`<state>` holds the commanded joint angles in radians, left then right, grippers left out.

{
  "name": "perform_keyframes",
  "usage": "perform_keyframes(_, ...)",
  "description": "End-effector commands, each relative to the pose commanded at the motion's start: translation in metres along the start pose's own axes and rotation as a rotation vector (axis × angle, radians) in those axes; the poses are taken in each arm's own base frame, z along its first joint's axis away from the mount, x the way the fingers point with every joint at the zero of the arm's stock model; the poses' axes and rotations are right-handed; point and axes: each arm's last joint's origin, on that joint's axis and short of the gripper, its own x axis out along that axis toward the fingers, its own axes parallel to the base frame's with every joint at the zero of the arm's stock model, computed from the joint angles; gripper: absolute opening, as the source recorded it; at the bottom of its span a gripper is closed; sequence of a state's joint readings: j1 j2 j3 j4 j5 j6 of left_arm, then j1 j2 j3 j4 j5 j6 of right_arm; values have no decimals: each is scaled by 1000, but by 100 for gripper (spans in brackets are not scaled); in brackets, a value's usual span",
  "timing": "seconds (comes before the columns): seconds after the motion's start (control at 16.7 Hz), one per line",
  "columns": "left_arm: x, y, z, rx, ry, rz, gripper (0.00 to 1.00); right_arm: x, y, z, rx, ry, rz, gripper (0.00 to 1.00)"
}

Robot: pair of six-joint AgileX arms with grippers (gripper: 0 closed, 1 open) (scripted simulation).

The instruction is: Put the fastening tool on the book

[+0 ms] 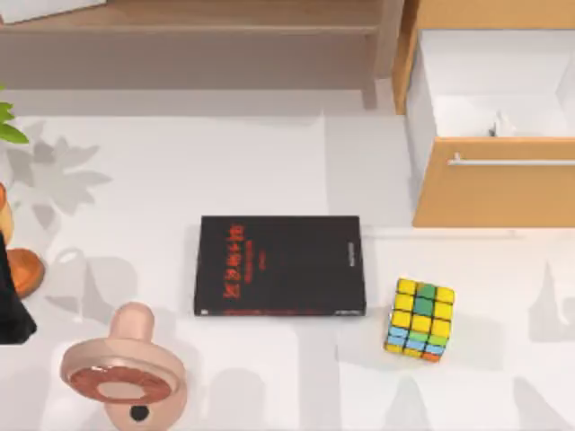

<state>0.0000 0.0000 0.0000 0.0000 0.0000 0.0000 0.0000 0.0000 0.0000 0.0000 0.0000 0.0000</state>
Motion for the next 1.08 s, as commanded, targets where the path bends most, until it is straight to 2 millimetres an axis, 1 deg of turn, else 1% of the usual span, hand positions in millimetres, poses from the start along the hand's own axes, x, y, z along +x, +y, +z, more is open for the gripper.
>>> perform_keyframes(0.18, 0, 0, 0, 0, 0, 0, 100, 0, 0, 2, 1, 7, 1, 100)
perform_keyframes(0.3, 0, 0, 0, 0, 0, 0, 100, 0, 0, 11, 4, 43, 4, 100)
perform_keyframes(0.36, 0, 0, 0, 0, 0, 0, 100, 1, 1, 19, 6, 71, 6, 100)
perform_keyframes(0.48, 0, 0, 0, 0, 0, 0, 100, 5, 2, 41, 11, 144, 12, 100)
perform_keyframes(0.6, 0, 0, 0, 0, 0, 0, 100, 16, 3, 71, 16, 237, 19, 100)
perform_keyframes(0.66, 0, 0, 0, 0, 0, 0, 100, 25, 4, 87, 19, 293, 22, 100)
perform_keyframes(0.78, 0, 0, 0, 0, 0, 0, 100, 52, 8, 118, 23, 419, 29, 100)
perform_keyframes(0.9, 0, 0, 0, 0, 0, 0, 100, 90, 12, 144, 25, 557, 34, 100)
perform_keyframes(0.96, 0, 0, 0, 0, 0, 0, 100, 114, 15, 152, 25, 630, 36, 100)
perform_keyframes(1.08, 0, 0, 0, 0, 0, 0, 100, 164, 22, 160, 24, 776, 40, 100)
